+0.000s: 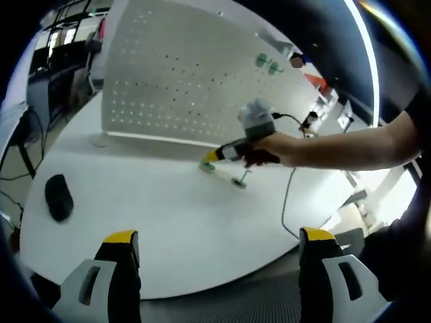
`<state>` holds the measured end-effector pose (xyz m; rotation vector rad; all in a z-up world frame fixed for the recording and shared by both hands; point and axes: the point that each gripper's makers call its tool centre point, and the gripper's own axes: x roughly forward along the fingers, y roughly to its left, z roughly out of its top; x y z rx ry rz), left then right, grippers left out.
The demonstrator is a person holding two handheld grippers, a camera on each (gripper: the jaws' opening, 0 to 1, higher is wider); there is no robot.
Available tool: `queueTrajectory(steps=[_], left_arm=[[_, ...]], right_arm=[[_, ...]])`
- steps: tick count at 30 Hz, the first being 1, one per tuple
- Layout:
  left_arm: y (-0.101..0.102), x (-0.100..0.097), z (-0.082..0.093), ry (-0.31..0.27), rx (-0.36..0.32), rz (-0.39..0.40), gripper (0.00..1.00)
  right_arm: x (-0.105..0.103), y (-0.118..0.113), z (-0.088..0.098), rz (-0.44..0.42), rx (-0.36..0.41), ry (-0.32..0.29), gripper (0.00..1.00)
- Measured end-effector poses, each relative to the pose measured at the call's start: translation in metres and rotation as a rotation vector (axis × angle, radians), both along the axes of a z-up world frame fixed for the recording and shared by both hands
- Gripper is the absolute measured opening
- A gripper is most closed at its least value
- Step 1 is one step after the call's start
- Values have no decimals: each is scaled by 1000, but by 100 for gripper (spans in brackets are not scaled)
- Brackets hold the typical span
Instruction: Insert the hook assembly into the mounting plate slot until the hook locks in place.
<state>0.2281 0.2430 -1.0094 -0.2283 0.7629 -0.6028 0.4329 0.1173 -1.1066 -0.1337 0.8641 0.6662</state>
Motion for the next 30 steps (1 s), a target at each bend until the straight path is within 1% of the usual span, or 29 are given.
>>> queueTrajectory(steps=[2, 6, 9, 11, 14, 18, 20, 21, 23, 25, 30], left_arm=[[-1, 0, 1, -3, 2, -3, 100], [-2, 1, 8, -21, -3, -3, 100], [-1, 2, 11, -28, 0, -6, 100], [0, 3, 15, -36, 2, -6, 100], [1, 4, 20, -50, 7, -12, 100], [0, 7, 29, -75, 19, -29, 100], [-1, 10, 34, -91, 19, -30, 100], [-2, 11, 36, -97, 22, -33, 100], [-3, 12, 36, -95, 33, -44, 97], [-3, 14, 38, -108, 49, -48, 96], [-11, 21, 50, -127, 27, -51, 97]], right_arm=[[0, -1, 2, -7, 5, -10, 0], [0, 1, 10, -18, 22, -23, 0], [0, 2, 15, -20, 18, -31, 0], [3, 1, 20, -27, 17, -36, 0], [5, 2, 31, -36, 36, -48, 0], [5, 3, 50, -46, 63, -76, 0], [3, 2, 60, -59, 88, -82, 0], [2, 1, 63, -64, 98, -74, 0], [3, -2, 70, -69, 104, -89, 0], [0, -4, 82, -74, 122, -110, 0], [-6, -7, 114, -84, 180, -158, 0]])
